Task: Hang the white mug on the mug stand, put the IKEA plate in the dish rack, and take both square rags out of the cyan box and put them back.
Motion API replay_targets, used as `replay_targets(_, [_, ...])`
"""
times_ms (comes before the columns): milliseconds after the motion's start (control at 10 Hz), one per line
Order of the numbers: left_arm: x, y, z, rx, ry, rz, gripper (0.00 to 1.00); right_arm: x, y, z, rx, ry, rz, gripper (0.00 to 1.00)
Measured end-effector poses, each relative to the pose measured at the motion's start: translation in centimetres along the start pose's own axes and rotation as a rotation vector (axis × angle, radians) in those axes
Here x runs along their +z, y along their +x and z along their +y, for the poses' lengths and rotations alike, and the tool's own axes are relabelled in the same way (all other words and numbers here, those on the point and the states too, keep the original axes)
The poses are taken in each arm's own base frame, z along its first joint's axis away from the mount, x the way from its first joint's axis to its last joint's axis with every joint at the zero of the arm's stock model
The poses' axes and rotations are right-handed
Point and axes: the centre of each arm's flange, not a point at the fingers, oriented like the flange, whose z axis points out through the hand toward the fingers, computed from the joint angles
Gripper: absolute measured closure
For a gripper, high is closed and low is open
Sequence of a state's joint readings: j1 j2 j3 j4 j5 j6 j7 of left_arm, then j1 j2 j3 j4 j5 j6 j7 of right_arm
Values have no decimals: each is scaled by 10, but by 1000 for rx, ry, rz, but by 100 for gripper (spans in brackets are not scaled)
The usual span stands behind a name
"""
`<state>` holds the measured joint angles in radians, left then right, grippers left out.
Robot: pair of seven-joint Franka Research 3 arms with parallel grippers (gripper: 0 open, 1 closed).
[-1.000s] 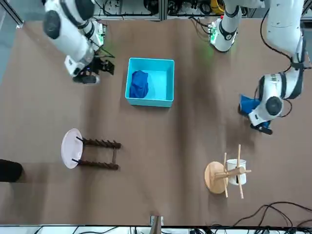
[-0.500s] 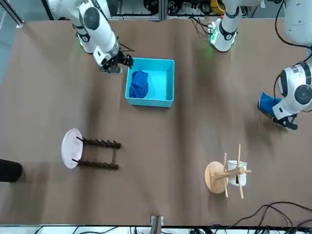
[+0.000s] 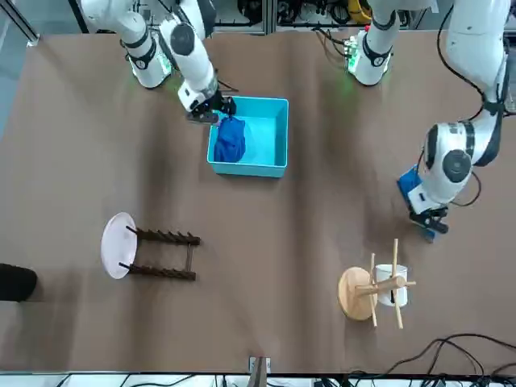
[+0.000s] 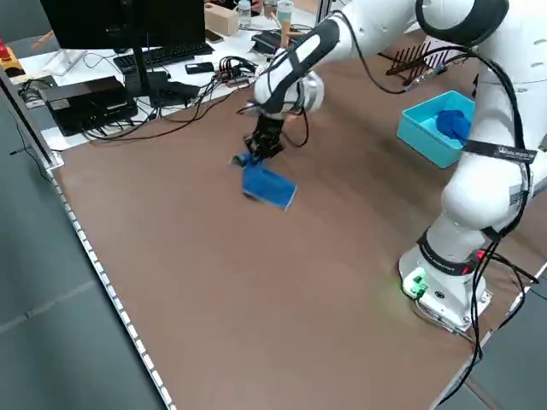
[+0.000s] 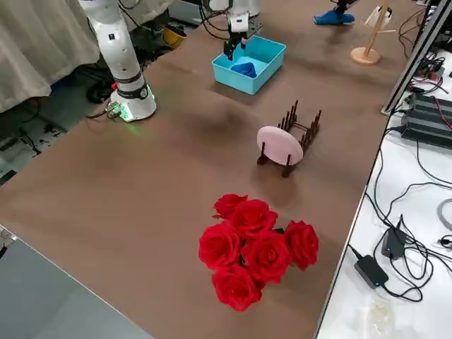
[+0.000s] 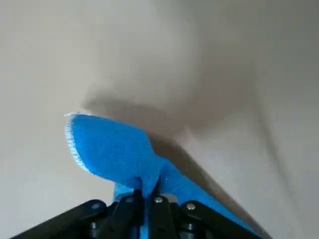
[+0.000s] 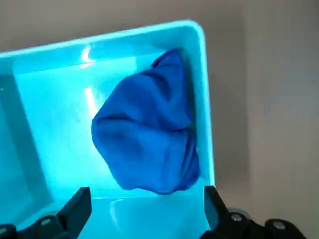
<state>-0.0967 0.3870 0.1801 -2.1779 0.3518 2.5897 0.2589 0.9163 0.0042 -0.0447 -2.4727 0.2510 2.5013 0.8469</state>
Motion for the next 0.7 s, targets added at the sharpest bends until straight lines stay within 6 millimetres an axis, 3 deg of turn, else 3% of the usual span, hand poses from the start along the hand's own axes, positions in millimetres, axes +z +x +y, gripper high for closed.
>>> replay_targets(200, [-28,27,60,-40,-59,19,95,36,-3,-3,-3,-22,10,0])
replay_targets(400, [-36,40,114,-66,-94,24,95,64,-2,-5,-6,-22,34,0])
replay_targets(700, [-43,50,170,-102,-131,29,95,70,-3,-9,-1,-15,46,0])
